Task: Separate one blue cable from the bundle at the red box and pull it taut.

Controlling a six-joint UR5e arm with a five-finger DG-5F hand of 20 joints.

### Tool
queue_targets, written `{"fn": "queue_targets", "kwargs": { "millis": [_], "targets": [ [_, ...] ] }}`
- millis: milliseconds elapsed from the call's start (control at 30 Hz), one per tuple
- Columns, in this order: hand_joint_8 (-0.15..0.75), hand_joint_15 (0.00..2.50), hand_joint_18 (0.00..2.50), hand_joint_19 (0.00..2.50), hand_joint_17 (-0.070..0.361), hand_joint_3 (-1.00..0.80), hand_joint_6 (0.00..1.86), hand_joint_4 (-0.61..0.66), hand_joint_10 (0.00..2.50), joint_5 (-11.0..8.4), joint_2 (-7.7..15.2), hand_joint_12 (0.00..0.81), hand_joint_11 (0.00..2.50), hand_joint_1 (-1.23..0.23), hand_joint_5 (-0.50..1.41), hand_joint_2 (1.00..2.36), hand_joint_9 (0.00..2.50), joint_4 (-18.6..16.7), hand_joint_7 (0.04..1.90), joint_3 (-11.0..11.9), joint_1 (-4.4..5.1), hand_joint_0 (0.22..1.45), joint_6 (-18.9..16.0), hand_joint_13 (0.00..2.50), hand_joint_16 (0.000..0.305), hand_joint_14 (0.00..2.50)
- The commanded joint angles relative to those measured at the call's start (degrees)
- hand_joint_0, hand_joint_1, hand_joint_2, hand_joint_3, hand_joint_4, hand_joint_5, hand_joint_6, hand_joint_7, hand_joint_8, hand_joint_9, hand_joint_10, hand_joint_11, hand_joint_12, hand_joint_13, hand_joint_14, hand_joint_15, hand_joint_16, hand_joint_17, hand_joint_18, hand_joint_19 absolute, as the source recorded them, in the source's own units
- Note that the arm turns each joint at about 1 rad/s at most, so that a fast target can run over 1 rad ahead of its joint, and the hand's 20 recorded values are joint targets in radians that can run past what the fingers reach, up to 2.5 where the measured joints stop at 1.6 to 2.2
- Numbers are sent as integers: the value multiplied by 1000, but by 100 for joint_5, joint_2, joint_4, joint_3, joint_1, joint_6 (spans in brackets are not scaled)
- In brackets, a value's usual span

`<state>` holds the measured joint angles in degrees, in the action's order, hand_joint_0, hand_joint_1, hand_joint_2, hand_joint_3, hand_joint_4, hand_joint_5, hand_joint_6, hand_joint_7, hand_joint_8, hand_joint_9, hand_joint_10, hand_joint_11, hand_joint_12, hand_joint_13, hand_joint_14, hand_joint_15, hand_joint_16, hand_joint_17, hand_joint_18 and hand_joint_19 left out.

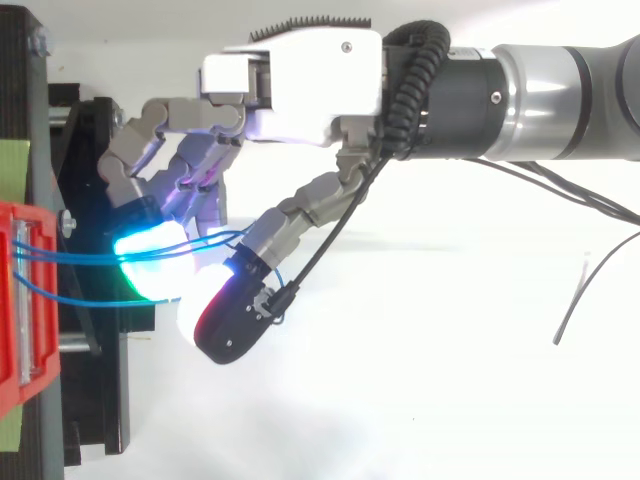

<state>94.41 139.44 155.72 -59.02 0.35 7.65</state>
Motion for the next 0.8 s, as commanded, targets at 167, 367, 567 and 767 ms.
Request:
{"fn": "queue_targets", "kwargs": {
  "millis": [167, 367, 567, 767],
  "targets": [
    [350, 475, 866, 572, 131, -500, 876, 234, 17, -1, -13, 436, 785, -971, -233, 1000, 646, 82, 977, 119, -9, 510, 9, 658, 58, 16],
    [381, 469, 902, 603, 133, -500, 850, 213, 16, 8, -13, 435, 718, -584, -191, 1000, 752, 319, 941, 225, -9, 490, 53, 707, 59, 15],
    [371, 480, 890, 664, 119, -500, 828, 174, 17, -10, -5, 410, 710, -367, -166, 1000, 828, 380, 1013, 260, -18, 563, 53, 749, 53, 15],
    [372, 500, 902, 692, 119, -432, 836, 177, 15, -1, -5, 409, 730, -569, -168, 1005, 849, 398, 1048, 251, -18, 639, 62, 768, 53, 18]
  ]
}}
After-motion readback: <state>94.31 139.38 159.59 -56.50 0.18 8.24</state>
